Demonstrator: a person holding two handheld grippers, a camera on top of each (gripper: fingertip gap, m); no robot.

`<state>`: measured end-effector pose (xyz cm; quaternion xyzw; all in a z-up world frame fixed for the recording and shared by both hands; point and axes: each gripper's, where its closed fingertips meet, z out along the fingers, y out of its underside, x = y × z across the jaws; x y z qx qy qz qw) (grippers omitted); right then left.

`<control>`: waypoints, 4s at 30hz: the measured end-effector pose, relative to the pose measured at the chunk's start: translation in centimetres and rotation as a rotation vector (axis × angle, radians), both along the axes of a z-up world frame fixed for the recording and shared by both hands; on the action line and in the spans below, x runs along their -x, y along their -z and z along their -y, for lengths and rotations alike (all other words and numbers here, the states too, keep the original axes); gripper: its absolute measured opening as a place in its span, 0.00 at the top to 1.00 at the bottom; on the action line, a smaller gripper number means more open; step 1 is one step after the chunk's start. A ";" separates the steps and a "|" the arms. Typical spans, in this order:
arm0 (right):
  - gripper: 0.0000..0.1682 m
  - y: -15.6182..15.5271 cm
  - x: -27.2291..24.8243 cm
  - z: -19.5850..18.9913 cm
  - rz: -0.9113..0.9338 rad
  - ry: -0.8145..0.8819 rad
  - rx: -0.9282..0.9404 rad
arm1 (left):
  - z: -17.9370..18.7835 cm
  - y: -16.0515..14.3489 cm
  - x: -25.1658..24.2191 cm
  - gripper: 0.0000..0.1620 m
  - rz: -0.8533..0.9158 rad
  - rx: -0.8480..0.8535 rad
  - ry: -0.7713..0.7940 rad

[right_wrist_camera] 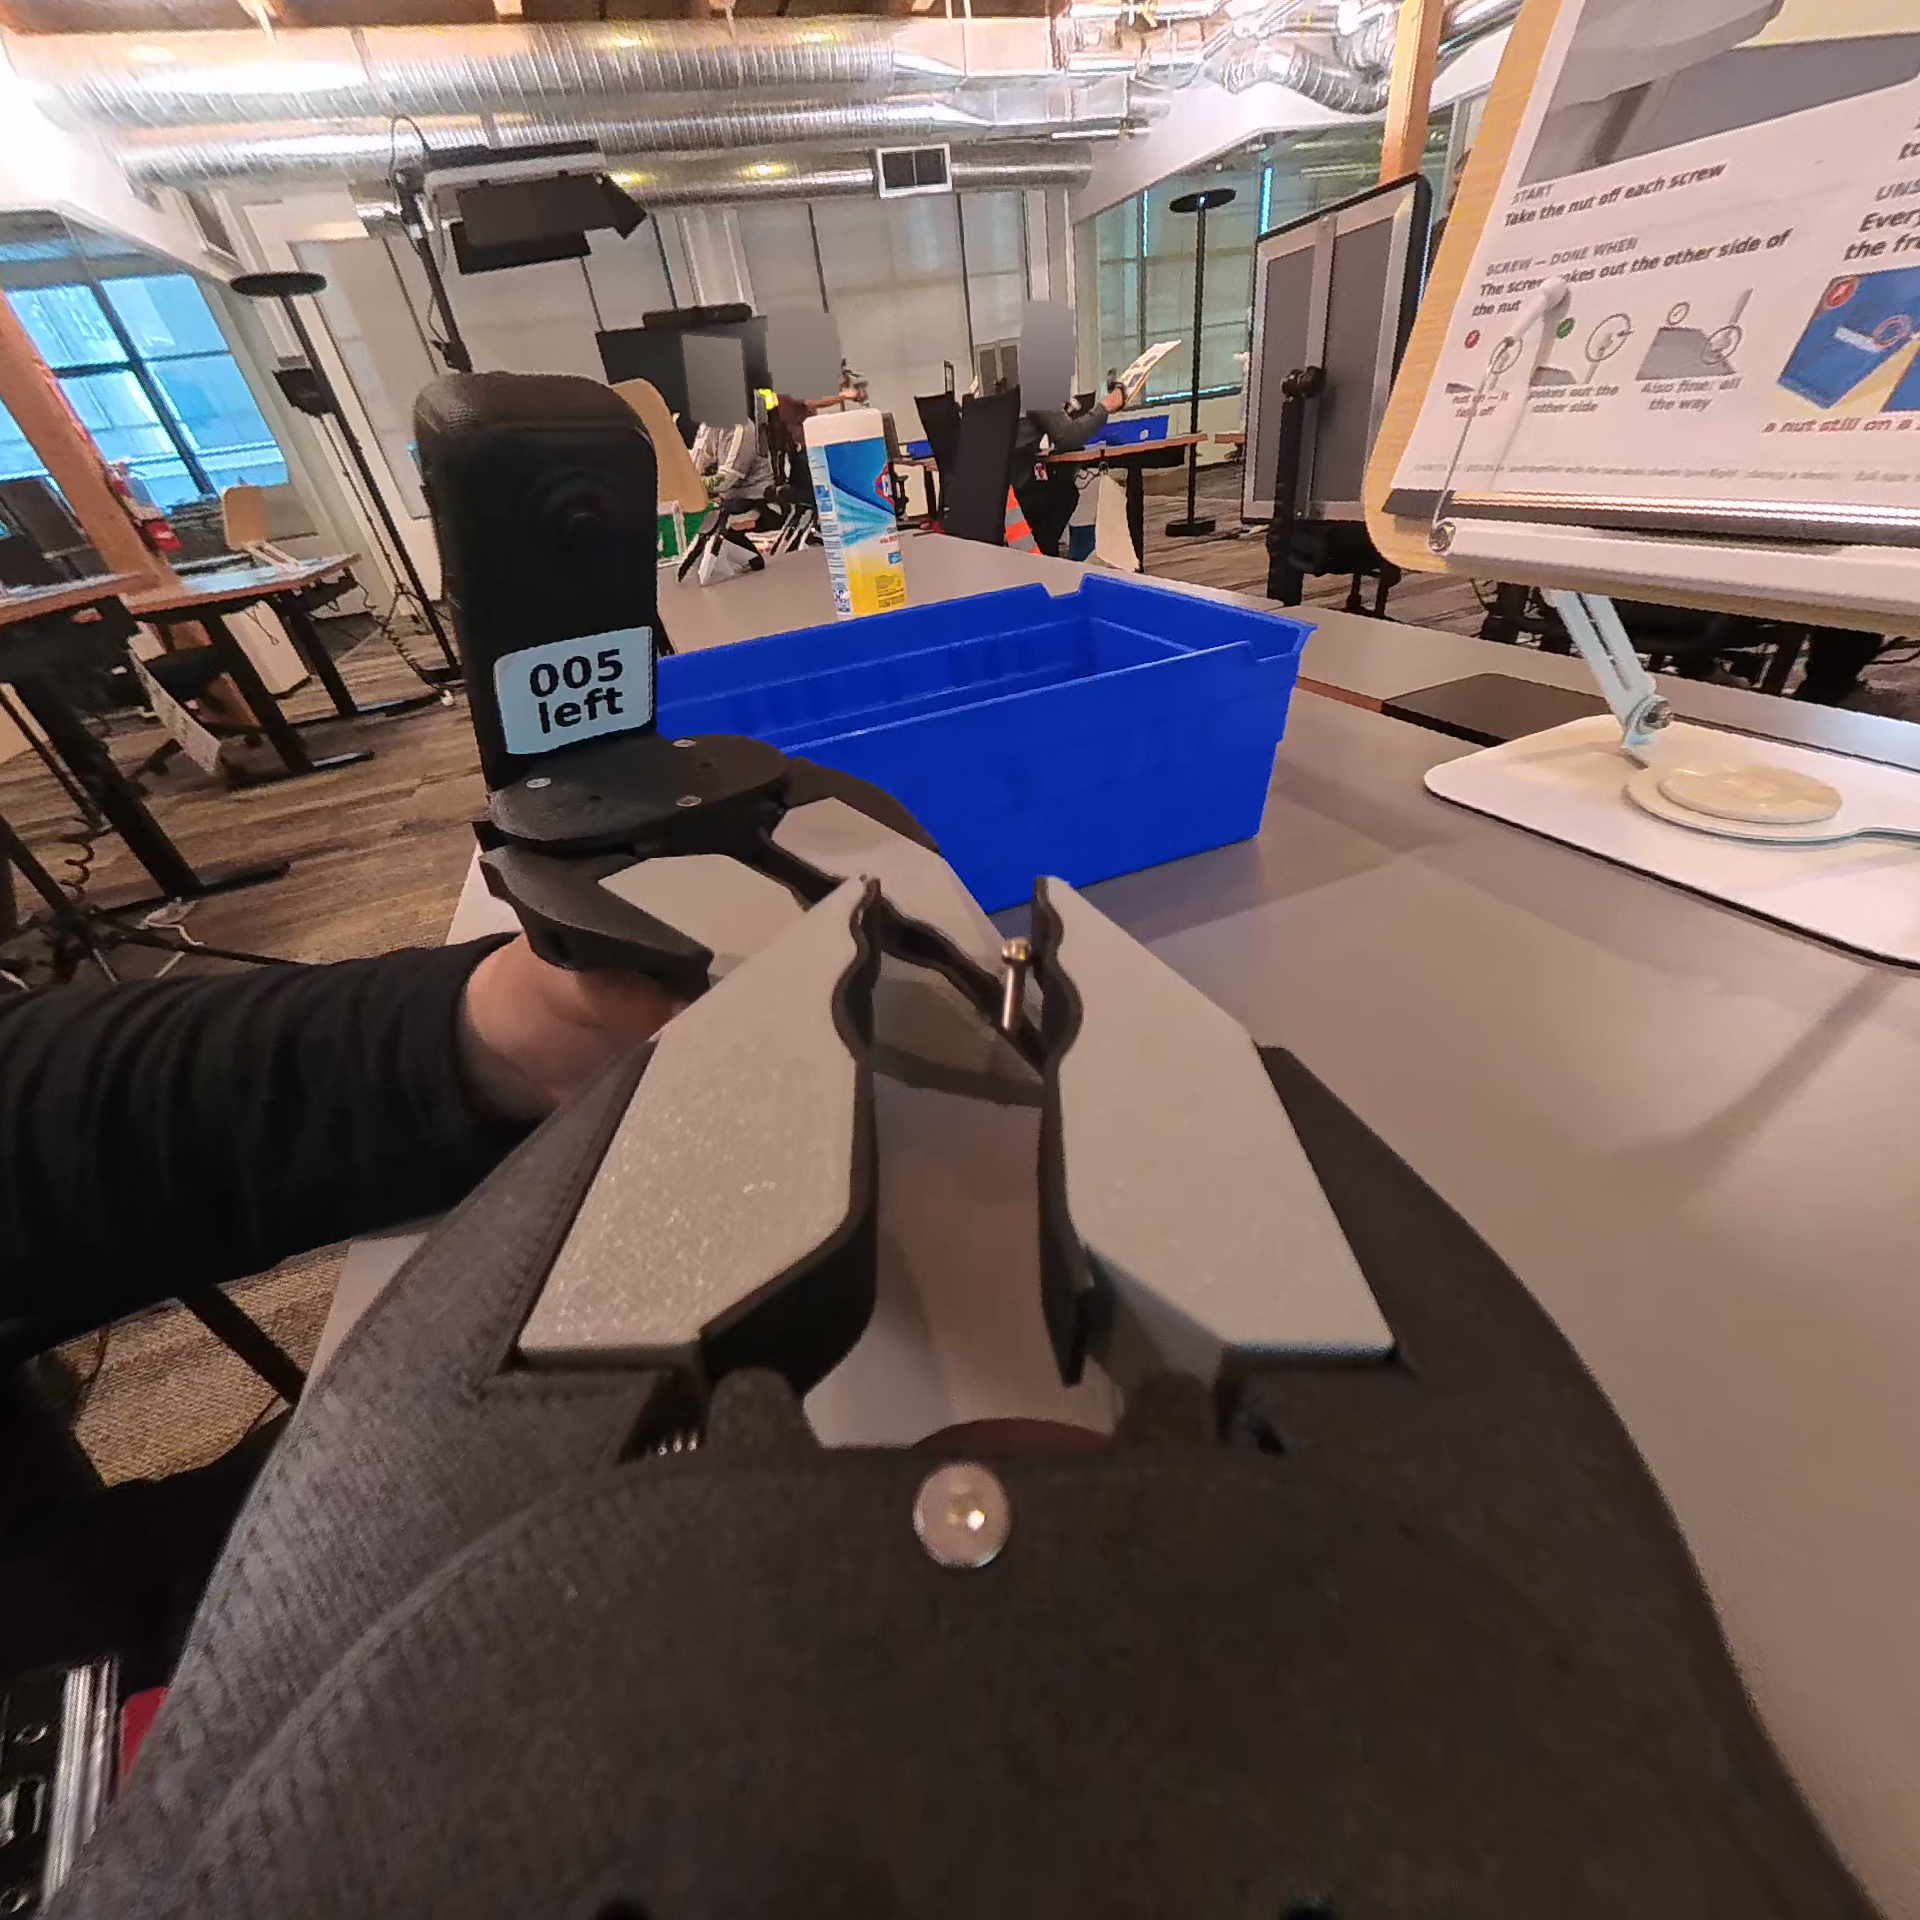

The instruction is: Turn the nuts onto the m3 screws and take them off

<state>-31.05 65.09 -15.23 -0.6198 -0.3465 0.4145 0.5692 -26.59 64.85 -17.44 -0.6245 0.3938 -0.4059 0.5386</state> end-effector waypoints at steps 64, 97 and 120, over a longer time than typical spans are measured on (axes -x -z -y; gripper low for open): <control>0.88 0.5 -0.1 -0.6 0.061 0.076 -0.049 | -0.5 0.2 0.0 1.00 -0.008 -0.008 -0.044; 0.88 0.2 -0.7 -0.6 0.086 0.102 -0.086 | -1.5 0.2 0.7 1.00 -0.004 -0.020 -0.115; 0.91 -0.3 -1.3 -1.0 0.035 0.113 -0.055 | -0.8 0.2 0.1 1.00 -0.034 -0.055 -0.091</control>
